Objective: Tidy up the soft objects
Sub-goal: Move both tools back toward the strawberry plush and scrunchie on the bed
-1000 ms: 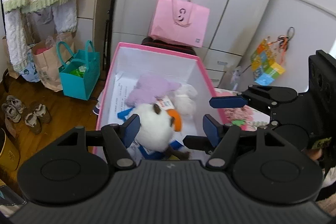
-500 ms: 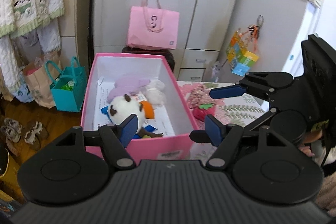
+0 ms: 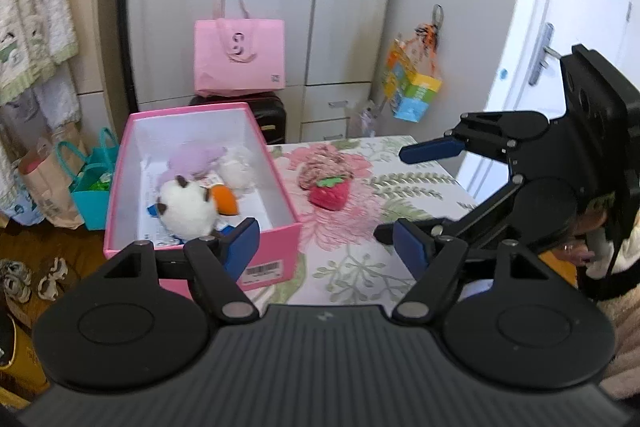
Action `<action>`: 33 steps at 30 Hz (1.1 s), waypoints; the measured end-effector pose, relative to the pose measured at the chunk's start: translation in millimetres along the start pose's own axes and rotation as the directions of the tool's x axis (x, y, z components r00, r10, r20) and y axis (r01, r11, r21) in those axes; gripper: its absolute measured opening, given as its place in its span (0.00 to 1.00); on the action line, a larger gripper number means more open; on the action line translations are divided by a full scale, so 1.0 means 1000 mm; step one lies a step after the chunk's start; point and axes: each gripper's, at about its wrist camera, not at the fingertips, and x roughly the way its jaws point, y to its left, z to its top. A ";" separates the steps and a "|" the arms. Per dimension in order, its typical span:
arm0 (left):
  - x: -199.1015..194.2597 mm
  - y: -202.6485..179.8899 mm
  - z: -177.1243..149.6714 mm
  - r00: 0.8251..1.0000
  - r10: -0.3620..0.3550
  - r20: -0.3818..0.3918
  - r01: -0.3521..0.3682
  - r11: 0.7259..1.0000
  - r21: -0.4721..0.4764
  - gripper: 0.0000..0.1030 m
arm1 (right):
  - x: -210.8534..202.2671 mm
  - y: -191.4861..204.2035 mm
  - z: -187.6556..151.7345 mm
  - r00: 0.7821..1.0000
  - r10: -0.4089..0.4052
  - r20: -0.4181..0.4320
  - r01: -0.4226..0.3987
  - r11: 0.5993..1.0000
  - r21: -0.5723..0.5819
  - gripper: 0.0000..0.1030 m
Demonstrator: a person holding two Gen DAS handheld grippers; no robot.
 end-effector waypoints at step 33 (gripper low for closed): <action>0.228 -0.077 0.020 0.991 0.127 -0.033 -0.125 0.991 0.038 0.72 | 0.085 -0.224 -0.092 0.987 0.093 0.128 -0.129 0.942 0.311 0.84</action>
